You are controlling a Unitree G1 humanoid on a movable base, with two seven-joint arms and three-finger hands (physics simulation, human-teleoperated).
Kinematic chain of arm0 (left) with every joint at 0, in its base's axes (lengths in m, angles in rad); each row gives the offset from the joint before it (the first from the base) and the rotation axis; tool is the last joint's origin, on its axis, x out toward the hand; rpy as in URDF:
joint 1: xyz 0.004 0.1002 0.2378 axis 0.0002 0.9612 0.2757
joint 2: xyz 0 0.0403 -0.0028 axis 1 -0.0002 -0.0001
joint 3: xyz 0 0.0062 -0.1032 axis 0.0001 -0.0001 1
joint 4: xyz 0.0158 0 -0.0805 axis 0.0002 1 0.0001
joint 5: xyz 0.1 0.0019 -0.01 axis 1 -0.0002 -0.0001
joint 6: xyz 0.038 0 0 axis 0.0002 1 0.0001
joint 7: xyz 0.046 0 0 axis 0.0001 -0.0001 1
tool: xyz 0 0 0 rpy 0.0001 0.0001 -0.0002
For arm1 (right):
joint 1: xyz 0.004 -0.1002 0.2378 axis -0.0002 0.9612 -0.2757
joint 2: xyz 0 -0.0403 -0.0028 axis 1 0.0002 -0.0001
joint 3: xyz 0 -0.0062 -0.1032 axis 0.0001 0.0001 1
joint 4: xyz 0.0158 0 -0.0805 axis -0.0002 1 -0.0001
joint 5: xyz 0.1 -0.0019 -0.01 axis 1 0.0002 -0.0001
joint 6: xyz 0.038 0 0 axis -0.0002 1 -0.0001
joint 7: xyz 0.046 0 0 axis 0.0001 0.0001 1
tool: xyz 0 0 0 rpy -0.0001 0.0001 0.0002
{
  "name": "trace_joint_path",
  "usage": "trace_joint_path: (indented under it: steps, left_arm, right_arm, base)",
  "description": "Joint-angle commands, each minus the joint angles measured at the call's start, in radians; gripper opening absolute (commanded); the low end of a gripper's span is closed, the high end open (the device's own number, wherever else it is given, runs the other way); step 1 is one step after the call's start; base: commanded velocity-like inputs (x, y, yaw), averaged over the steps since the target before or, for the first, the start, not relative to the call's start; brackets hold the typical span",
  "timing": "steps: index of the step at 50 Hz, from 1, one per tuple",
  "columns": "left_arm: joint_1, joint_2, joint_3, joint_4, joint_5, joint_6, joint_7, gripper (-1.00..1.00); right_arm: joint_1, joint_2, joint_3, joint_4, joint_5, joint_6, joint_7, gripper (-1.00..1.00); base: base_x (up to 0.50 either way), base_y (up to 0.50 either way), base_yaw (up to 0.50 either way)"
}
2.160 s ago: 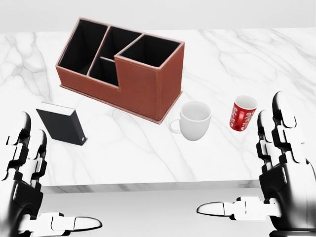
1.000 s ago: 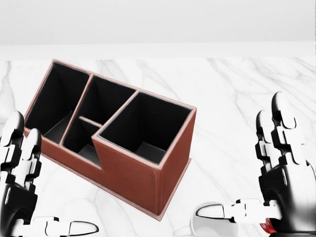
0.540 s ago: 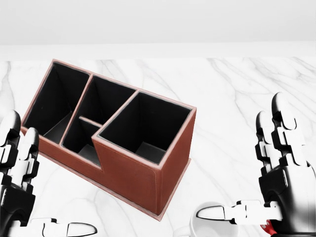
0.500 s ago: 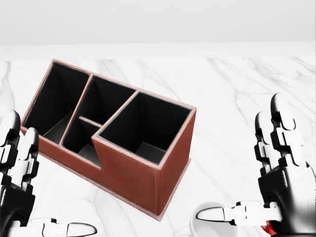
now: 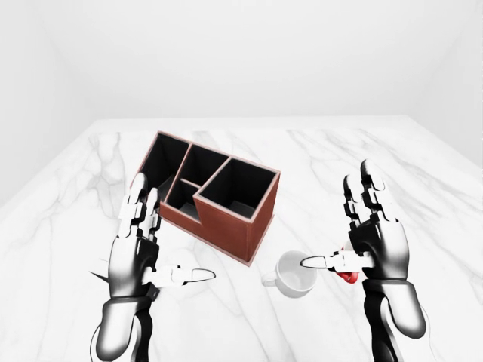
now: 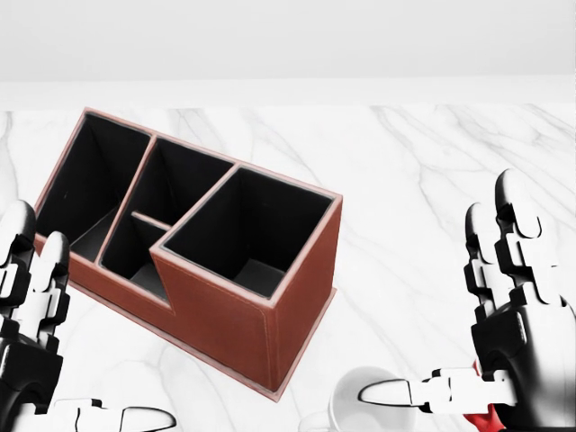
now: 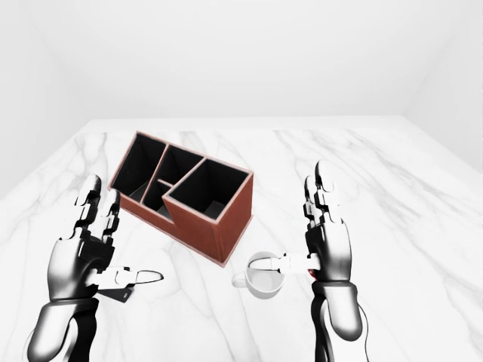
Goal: Pick up the red mug and place it to the right of the caddy.
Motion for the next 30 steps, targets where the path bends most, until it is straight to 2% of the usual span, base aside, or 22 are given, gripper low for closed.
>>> trace_joint_path:
  steps: [1,10,14,16,18,19,20,21,24,25,27,30]
  left_arm:
    - [0.0,-0.001,0.002,0.003,0.0,0.0,0.0,1.0]
    - [-0.004,0.0,0.008,0.014,-0.005,0.0,-0.004,1.0]
    - [0.0,-0.001,0.011,0.003,-0.008,0.0,-0.006,1.0]
    - [0.001,-0.003,0.008,0.005,-0.005,0.0,-0.006,1.0]
    - [0.001,-0.003,0.006,0.006,-0.003,0.0,-0.005,1.0]
    - [0.0,-0.002,0.005,0.008,-0.004,0.0,-0.005,1.0]
    - [-0.001,-0.002,0.005,0.008,-0.004,0.0,-0.005,1.0]
    - [-0.001,-0.002,0.005,0.009,-0.005,0.0,-0.006,1.0]
    - [-0.005,-0.001,0.006,0.013,-0.006,0.0,-0.005,1.0]
    - [-0.007,-0.001,0.002,0.021,-0.003,0.0,-0.004,1.0]
    - [-0.008,0.0,-0.003,0.024,0.0,0.0,-0.001,1.0]
    - [-0.004,0.001,-0.012,0.024,0.004,0.0,0.002,1.0]
  right_arm:
    - [-0.001,0.001,0.001,0.001,0.003,0.0,-0.005,1.0]
    - [0.046,0.004,0.004,-0.02,0.007,0.0,0.004,1.0]
    - [0.074,-0.002,-0.018,-0.022,0.005,0.0,0.039,1.0]
    - [0.09,-0.017,-0.046,-0.094,-0.001,0.0,0.088,1.0]
    - [0.086,-0.017,-0.083,-0.143,0.001,0.0,0.137,1.0]
    - [0.082,-0.034,-0.143,-0.212,0.014,0.0,0.182,1.0]
    - [0.077,-0.023,-0.153,-0.218,0.005,0.0,0.198,1.0]
    - [0.074,-0.033,-0.207,-0.262,0.006,0.0,0.247,1.0]
    - [0.056,-0.022,-0.286,-0.306,-0.059,0.0,0.356,1.0]
    - [0.03,-0.04,-0.357,-0.342,-0.067,0.0,0.397,1.0]
    - [-0.007,-0.031,-0.414,-0.367,-0.08,0.0,0.451,1.0]
    - [-0.061,-0.061,-0.505,-0.37,-0.069,0.0,0.492,1.0]
  base:
    - [0.0,0.0,0.0]
    - [0.0,0.0,0.0]
    - [0.0,0.0,0.0]
    - [0.0,0.0,0.0]
    - [0.0,0.0,0.0]
    - [0.0,0.0,0.0]
    - [0.0,0.0,0.0]
    - [0.0,0.0,0.0]
    - [0.0,0.0,0.0]
    - [0.0,0.0,0.0]
    - [0.0,0.0,0.0]
    - [0.0,0.0,0.0]
